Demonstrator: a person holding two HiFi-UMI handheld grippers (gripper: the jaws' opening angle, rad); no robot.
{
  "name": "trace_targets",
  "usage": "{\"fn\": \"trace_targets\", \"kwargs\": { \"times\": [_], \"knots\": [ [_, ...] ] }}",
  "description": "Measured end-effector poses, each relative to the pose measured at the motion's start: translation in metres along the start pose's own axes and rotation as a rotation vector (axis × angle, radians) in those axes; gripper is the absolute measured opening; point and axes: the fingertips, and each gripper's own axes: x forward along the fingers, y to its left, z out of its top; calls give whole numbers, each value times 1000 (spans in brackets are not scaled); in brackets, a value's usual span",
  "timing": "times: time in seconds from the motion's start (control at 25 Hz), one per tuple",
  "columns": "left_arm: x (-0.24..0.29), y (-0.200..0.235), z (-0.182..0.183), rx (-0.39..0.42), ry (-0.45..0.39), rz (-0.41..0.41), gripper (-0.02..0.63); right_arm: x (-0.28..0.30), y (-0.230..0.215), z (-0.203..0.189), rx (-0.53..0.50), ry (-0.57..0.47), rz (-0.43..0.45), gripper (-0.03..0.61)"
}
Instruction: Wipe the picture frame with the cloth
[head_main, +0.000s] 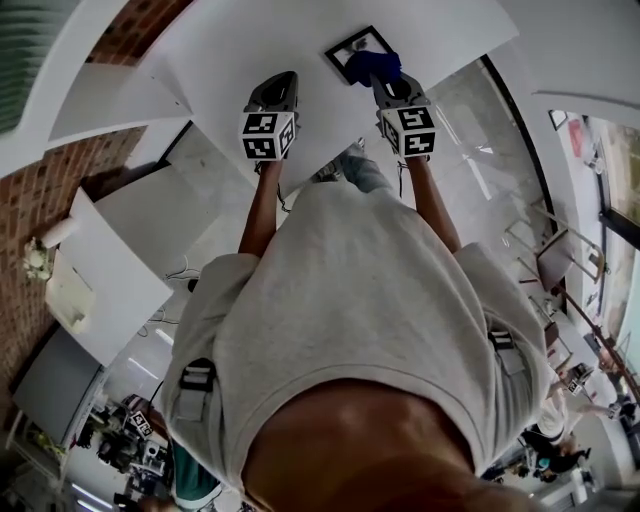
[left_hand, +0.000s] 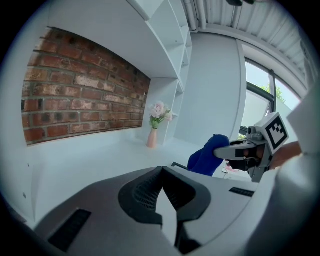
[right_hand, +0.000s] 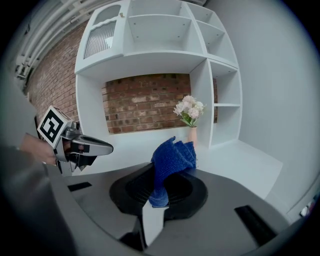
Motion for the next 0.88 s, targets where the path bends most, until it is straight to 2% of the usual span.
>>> {"fn": "trace_targets", "kwargs": {
  "times": [0.64, 0.88],
  "knots": [
    [22, 17, -24, -38, 78, 30, 17, 67, 20, -15, 16, 72, 127, 55],
    [22, 24, -25, -48, 83, 53, 17, 97, 23, -21, 11, 94, 158, 55]
  ]
}}
